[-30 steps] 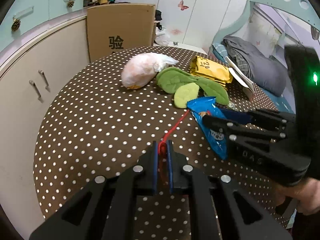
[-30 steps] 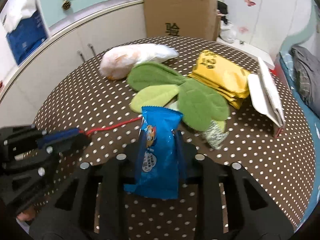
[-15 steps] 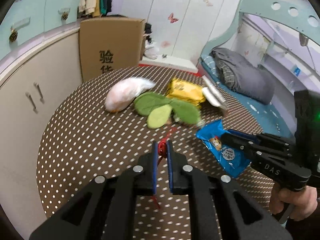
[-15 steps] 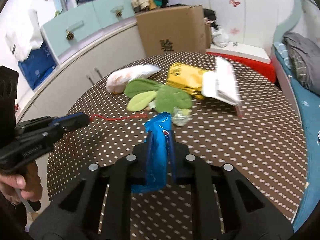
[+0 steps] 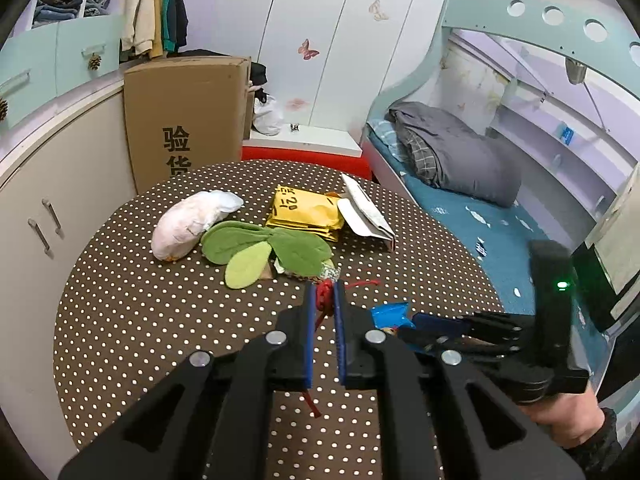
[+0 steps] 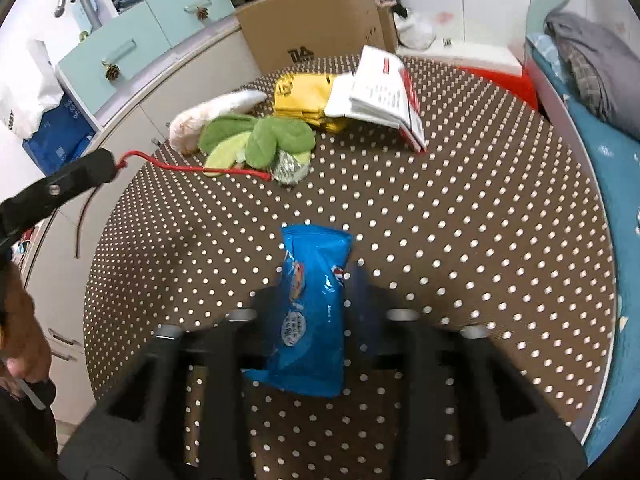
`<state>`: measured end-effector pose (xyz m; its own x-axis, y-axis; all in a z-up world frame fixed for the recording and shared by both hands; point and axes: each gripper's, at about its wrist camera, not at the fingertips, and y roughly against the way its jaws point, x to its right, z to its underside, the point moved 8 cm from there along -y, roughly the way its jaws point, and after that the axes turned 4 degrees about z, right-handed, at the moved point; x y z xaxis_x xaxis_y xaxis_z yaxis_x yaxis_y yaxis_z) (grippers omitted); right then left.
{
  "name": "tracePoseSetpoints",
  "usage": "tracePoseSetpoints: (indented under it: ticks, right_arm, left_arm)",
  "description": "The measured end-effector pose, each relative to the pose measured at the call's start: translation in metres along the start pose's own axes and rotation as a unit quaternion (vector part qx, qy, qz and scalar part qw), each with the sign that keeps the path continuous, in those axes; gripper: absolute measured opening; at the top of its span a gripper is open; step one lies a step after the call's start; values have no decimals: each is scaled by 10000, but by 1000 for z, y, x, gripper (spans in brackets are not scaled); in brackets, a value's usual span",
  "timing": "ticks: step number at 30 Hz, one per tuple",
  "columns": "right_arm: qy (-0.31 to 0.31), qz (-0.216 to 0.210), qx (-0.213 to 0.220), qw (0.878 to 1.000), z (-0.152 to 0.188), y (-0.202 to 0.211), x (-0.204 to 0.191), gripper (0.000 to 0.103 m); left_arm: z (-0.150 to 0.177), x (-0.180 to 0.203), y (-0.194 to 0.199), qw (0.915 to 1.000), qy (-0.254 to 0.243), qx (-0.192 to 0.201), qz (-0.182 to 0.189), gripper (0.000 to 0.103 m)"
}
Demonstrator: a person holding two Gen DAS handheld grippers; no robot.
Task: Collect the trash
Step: 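Carry the string and bag to the wastebasket and open both tools over it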
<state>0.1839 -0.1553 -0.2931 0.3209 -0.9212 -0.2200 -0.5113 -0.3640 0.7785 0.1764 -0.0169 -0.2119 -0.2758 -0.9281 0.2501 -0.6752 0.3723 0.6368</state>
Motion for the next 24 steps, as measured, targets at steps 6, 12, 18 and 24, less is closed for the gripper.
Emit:
tracePoseSetpoints:
  ticks: [6, 12, 18, 24]
  right_arm:
    - [544, 152, 64, 9984, -3, -10, -21, 25]
    - [311, -89, 445, 9985, -12, 17, -11, 24]
    - [-153, 89, 1060, 9942, -31, 78, 43, 23]
    - [-935, 562, 1617, 9808, -34, 144, 139, 23]
  left_arm:
    - [-2, 0, 3, 10000, -11, 35, -50, 8]
    - [-11, 9, 6, 9999, -67, 107, -40, 8]
    - [-31, 42, -2, 9993, -280, 183, 170, 8]
    - [-55, 104, -22, 9957, -652, 232, 623, 8]
